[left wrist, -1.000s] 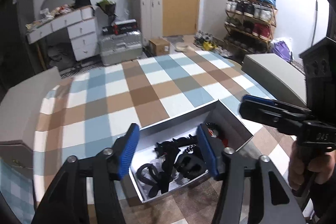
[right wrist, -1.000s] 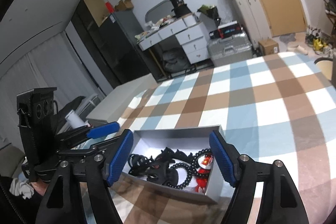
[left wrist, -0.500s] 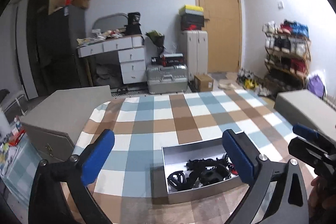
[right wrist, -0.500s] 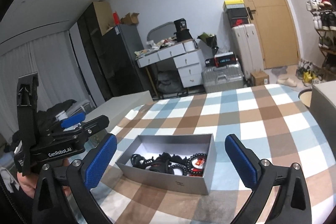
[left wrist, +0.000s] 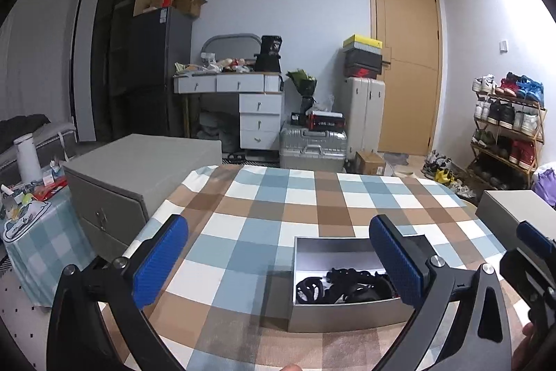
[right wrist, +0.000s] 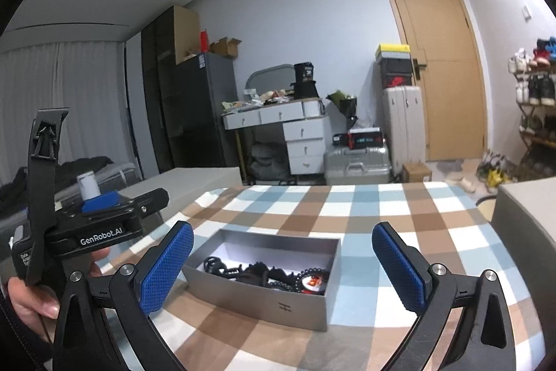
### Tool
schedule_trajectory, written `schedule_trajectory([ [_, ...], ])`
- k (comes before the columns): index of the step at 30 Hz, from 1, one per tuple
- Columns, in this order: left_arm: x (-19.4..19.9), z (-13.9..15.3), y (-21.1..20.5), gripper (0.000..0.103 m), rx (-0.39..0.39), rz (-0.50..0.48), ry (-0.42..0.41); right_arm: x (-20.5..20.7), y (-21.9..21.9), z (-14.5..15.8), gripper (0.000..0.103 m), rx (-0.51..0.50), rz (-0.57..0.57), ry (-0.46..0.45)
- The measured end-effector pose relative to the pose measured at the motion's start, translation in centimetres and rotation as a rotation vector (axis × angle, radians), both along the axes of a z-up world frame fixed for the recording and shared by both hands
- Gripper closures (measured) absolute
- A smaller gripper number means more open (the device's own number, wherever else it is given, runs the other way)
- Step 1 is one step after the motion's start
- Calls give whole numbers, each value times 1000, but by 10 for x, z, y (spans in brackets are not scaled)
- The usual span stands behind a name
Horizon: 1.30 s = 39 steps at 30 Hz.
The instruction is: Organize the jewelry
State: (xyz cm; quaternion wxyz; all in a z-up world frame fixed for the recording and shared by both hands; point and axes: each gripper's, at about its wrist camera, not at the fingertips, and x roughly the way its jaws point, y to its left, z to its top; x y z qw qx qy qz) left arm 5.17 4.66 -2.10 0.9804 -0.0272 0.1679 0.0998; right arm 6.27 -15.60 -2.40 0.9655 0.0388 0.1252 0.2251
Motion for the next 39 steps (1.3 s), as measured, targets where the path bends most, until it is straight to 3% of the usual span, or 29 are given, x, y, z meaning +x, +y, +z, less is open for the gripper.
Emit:
schedule_trajectory([
  [7, -15, -10, 0, 1, 50, 13, -79, -14, 8, -9, 0, -74, -35, -64],
  [11, -13, -18, 5, 1, 30, 16, -67, -15, 10, -15, 0, -83, -43, -54],
  [18, -9, -34, -2, 1, 64, 5, -30, -7, 12, -23, 0, -109, -57, -21],
  [23, -10, -33, -2, 1, 43, -30, -17, 2, 13, -27, 0, -125, -66, 23],
  [39, -11, -33, -3, 1, 43, -40, -13, 4, 16, -30, 0, -151, -60, 19],
])
